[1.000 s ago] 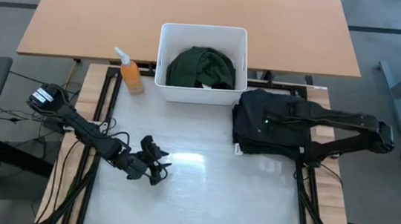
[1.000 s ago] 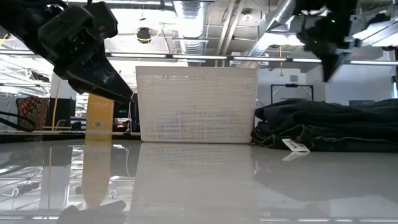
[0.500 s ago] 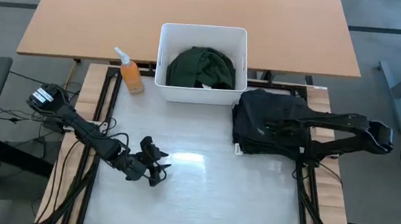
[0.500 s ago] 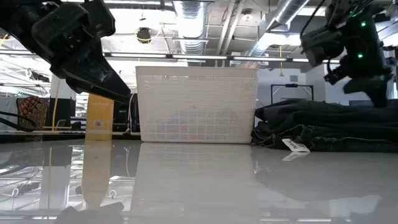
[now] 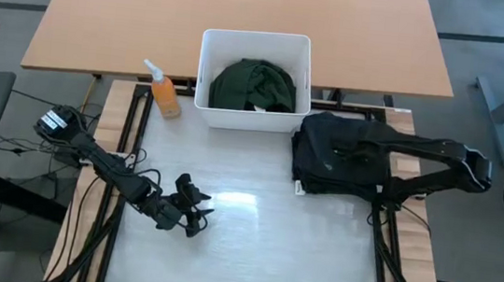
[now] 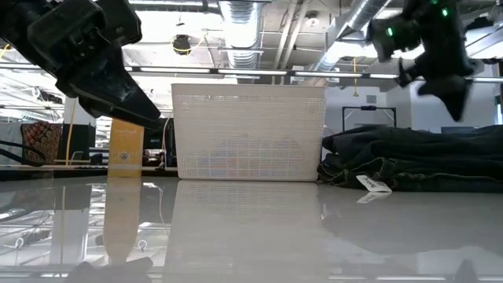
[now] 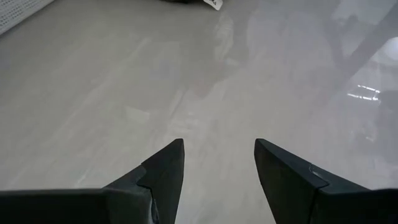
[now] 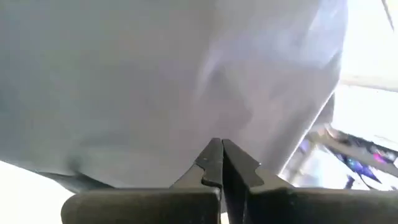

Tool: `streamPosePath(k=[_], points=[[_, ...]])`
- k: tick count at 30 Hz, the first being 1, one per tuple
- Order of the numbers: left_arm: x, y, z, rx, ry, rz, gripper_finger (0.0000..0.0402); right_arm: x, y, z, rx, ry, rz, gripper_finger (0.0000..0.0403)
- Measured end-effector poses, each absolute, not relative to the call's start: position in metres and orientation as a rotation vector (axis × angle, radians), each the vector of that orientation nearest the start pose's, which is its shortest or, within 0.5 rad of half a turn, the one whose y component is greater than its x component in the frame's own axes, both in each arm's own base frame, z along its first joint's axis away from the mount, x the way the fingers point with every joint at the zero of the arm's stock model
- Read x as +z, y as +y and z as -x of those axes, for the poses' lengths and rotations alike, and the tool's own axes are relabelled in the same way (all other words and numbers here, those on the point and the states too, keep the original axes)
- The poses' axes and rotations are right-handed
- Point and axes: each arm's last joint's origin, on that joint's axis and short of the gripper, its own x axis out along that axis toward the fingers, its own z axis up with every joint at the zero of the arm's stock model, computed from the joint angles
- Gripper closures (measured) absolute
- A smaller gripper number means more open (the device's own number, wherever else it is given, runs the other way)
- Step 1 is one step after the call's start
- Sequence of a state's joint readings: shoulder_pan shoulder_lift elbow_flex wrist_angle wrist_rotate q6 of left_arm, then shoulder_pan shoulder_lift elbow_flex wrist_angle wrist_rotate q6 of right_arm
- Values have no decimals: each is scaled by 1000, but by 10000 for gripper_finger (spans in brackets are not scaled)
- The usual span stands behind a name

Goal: Fold laundry
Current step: Fold the green polo shirt from the white laundry organizer

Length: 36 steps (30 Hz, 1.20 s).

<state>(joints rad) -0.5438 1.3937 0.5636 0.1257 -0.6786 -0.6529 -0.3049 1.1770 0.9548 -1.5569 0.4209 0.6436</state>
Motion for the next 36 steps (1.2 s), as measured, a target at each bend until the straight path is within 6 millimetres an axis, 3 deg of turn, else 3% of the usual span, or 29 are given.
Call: streamPosePath(k=[6, 11, 14, 17, 20, 26, 32, 36], points=[[165, -115, -225, 316, 497, 275, 216, 307, -53, -164, -1082, 1231, -220, 381], [164, -115, -225, 312, 500, 283, 216, 350, -51, -195, -1057, 795, -128, 377], [165, -114, -225, 325, 493, 256, 216, 372, -56, -220, -935, 541, -140, 372], [165, -110, -227, 354, 481, 232, 216, 382, -68, -248, -750, 395, -114, 373], [165, -107, -228, 368, 480, 228, 216, 375, -88, -277, -677, 324, -102, 374], [165, -107, -228, 345, 499, 207, 216, 327, -146, -331, -673, 391, -38, 340], [164, -105, -229, 337, 508, 168, 216, 306, -195, -373, -680, 485, -73, 252], [164, -102, -230, 352, 512, 162, 216, 291, -218, -397, -631, 594, -129, 182]])
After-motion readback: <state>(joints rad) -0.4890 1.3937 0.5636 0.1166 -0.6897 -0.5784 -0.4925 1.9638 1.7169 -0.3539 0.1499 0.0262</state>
